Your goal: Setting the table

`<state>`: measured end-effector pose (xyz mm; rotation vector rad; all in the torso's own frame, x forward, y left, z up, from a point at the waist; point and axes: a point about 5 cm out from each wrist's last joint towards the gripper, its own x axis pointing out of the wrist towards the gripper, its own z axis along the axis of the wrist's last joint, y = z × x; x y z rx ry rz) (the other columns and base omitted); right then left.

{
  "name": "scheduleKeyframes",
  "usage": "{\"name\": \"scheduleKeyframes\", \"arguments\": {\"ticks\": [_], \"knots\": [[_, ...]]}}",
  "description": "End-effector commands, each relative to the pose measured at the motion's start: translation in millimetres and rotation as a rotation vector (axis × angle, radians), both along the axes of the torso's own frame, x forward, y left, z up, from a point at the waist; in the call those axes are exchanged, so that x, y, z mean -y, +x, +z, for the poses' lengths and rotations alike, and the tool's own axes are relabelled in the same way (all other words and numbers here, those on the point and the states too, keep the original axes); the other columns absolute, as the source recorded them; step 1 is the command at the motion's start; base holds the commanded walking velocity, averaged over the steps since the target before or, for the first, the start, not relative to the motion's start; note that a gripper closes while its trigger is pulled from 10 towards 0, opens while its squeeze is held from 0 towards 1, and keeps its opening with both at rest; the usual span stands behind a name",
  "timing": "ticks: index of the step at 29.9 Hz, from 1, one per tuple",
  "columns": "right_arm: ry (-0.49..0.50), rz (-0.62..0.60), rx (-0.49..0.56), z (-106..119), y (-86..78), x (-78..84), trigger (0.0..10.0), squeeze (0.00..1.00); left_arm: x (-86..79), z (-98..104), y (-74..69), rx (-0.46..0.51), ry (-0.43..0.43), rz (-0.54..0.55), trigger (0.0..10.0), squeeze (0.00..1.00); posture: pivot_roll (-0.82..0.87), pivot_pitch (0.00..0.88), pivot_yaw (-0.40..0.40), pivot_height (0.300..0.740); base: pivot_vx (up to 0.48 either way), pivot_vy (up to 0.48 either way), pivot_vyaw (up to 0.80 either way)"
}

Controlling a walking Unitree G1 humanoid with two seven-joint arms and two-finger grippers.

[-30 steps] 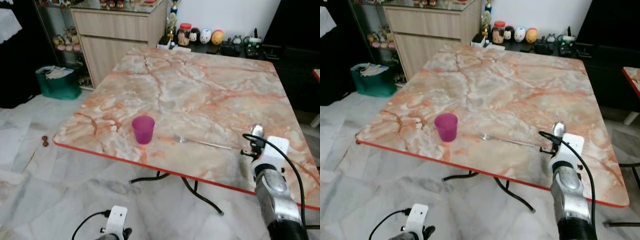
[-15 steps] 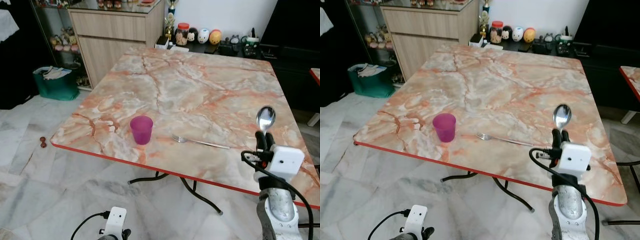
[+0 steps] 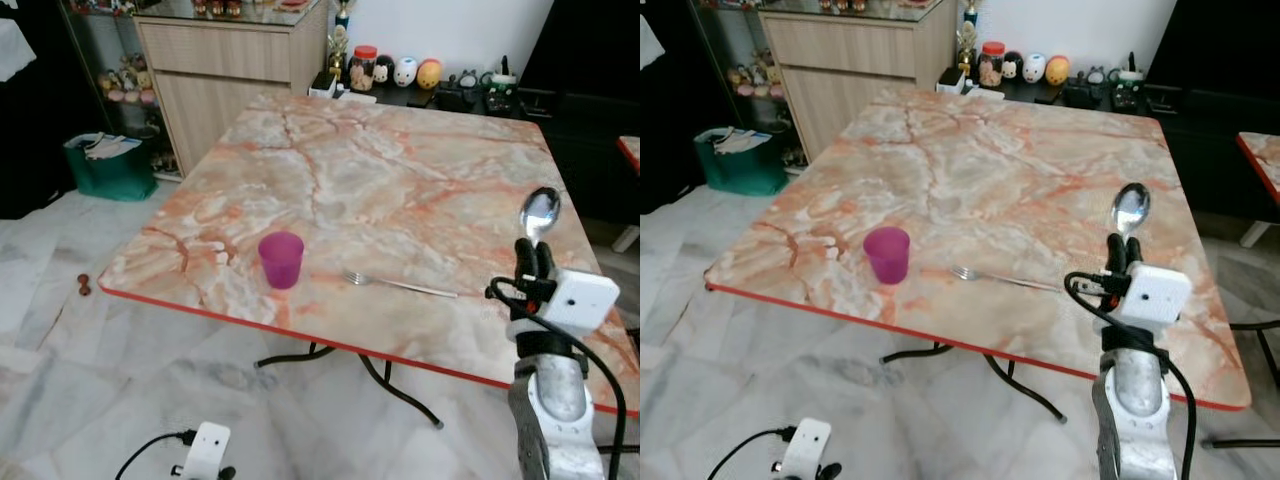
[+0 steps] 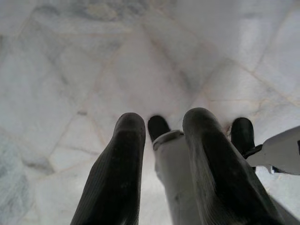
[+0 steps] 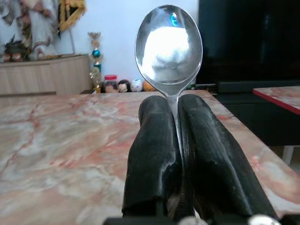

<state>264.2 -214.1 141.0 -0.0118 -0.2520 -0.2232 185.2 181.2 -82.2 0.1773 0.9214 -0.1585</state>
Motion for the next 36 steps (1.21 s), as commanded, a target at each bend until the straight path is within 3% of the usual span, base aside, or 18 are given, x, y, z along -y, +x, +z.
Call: {"name": "scheduleKeyframes", "arguments": {"ticks": [1,8,22,36], "knots": [[-0.001,-0.042,0.008,6,0.6,9.8,10.0,0.0,2.4,-2,-2.8,-0.009,-0.01,-0.001,10.0,0.0,0.01,0.0,-0.038,0.74,0.0,-0.39,0.0],[0.021,-0.05,0.014,9,5.7,13.2,10.0,0.0,3.9,-1,-1.3,-0.006,-0.015,0.005,10.0,0.0,0.0,0.0,-0.044,0.74,0.0,-0.343,-0.44],[-0.004,-0.055,0.065,27,23.6,9.4,10.0,0.0,3.8,1,3.9,0.009,-0.024,0.021,10.0,0.0,-0.01,0.0,-0.036,0.74,0.0,-0.286,0.0],[-0.006,-0.037,0.058,31,29.1,3.4,10.0,0.0,9.8,2,7.8,0.007,-0.019,0.011,10.0,0.0,-0.01,0.0,-0.023,0.74,0.0,-0.115,0.0]]}}
